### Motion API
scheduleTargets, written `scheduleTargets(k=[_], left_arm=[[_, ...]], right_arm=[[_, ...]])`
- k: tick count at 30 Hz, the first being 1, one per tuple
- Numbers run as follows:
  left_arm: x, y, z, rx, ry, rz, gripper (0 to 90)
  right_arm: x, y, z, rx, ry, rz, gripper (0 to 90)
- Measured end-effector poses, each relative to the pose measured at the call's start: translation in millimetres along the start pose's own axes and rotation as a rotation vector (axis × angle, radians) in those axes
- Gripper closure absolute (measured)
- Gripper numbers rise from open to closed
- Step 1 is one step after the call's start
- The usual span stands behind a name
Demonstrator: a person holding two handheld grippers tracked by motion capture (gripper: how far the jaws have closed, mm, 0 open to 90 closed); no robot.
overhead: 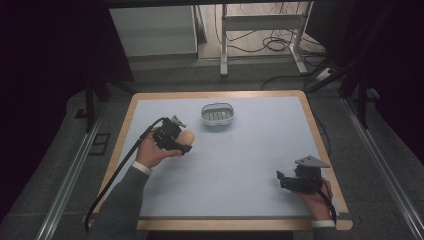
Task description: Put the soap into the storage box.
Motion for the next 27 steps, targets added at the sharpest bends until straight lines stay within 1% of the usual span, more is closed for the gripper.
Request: scheduleTargets(k=[3, 5, 6, 7, 8, 11, 13, 14, 18, 19, 20, 21, 22, 24, 26, 27], left_arm=[[0.9, -3.3, -0.8, 0.000, -0.002, -0.003, 32.1], [2.1, -5.4, -1.7, -0.010, 0.006, 0.007, 32.1], [3.3, -5.7, -1.8, -0.009, 0.003, 0.006, 32.1], [3.7, -6.3, -2.7, -0.012, 0.001, 0.012, 32.1], [4.7, -6.2, -3.1, -0.005, 0.001, 0.006, 32.1], [5.2, -8.5, -4.6, -0.002, -0.001, 0.001, 32.1], [5.2, -11.5, -4.9, -0.007, 0.003, -0.002, 32.1], [5.6, -12.8, -5.0, -0.003, -0.001, -0.006, 32.1], [6.1, -19.6, -6.0, -0.012, 0.001, -0.007, 32.1], [7.1, -20.4, -6.0, -0.003, -0.004, -0.017, 32.1], [7.1, -22.1, -6.7, -0.007, -0.008, -0.010, 32.1], [7.9, -23.1, -6.6, 0.000, -0.007, -0.017, 32.1], [7.9, -25.0, -7.3, -0.006, -0.009, -0.011, 32.1], [8.8, -27.9, -8.0, -0.005, -0.013, -0.016, 32.1], [9.2, -30.5, -8.6, -0.010, -0.008, -0.011, 32.1], [10.0, -31.0, -8.5, -0.002, -0.011, -0.020, 32.1]], right_arm=[[-0.3, -0.3, 0.4, -0.002, 0.000, 0.001, 9.8], [-0.2, -0.4, 0.6, -0.003, 0.001, 0.001, 9.8], [-0.2, -0.4, 0.8, -0.002, 0.001, 0.001, 9.8], [-0.1, -0.5, 0.8, -0.003, 0.000, 0.001, 9.8], [-0.1, -0.5, 0.8, -0.003, 0.000, 0.001, 9.8], [-0.3, -0.3, 0.4, -0.002, 0.000, 0.000, 9.9], [-0.5, -0.1, 0.3, -0.001, 0.000, 0.001, 9.8], [-0.5, -0.1, 0.3, -0.001, 0.000, 0.001, 9.8], [-1.0, -1.0, 1.5, -0.008, 0.001, 0.001, 9.8], [-1.0, -1.0, 1.5, -0.008, 0.001, 0.001, 9.8], [-1.0, -1.3, 2.0, -0.010, 0.000, 0.000, 9.8], [-1.0, -1.3, 2.0, -0.010, 0.000, 0.000, 9.8], [-1.1, -1.3, 2.1, -0.010, 0.000, 0.001, 9.8], [-1.1, -1.3, 2.1, -0.010, 0.000, 0.001, 9.8], [-1.3, -1.3, 2.1, -0.010, 0.000, 0.001, 9.8], [-1.4, -1.3, 2.1, -0.010, -0.002, 0.000, 9.8]])
Point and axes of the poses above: each handheld gripper's, and its own axes: z roughly backward along the jaws, y roughly out of its underside, x roughly to its left, the point moved 8 cm from there along -z, roughly forward along the jaws, and after that the axes turned 1 degree about y, right-handed, at the moved point
